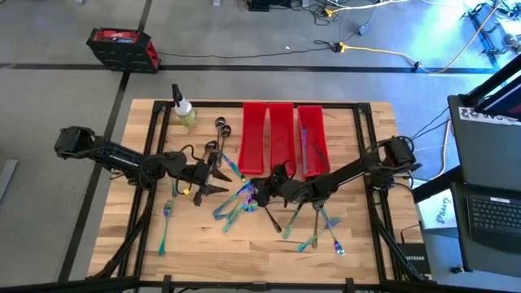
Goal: Sort silverware
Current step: Put the blue fork into the left red silverware bin
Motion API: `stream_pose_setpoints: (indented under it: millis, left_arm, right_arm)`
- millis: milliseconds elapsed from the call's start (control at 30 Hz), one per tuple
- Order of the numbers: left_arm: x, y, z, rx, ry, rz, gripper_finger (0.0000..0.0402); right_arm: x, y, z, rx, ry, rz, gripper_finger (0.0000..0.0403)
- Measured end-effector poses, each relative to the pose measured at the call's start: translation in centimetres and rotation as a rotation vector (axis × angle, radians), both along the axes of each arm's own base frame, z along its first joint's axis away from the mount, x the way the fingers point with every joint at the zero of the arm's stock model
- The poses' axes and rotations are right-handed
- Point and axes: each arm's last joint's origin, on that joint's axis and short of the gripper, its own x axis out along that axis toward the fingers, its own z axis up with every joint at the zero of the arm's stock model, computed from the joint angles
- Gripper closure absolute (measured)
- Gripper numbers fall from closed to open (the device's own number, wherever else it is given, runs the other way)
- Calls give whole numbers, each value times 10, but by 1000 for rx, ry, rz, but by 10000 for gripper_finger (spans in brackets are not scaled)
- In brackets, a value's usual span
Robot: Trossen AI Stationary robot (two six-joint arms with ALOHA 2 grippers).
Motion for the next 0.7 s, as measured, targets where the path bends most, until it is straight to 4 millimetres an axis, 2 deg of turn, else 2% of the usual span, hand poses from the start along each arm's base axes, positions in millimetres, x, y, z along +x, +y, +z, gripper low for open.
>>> stream_pose_setpoints:
  millis: [167,300,567,700]
  left_arm:
    - [0,0,0,-190,44,16,172]
    - [0,0,-2,-261,74,23,130]
    - [0,2,-3,-457,110,140,120]
    - [0,0,-2,-444,80,175,121]
  right_arm:
    - [-8,-10,23,-78,20,1,403]
    - [-16,-18,43,-120,25,1,403]
    - [-31,-27,76,-231,-4,-36,403]
    - [-35,-29,83,-281,-7,-78,403]
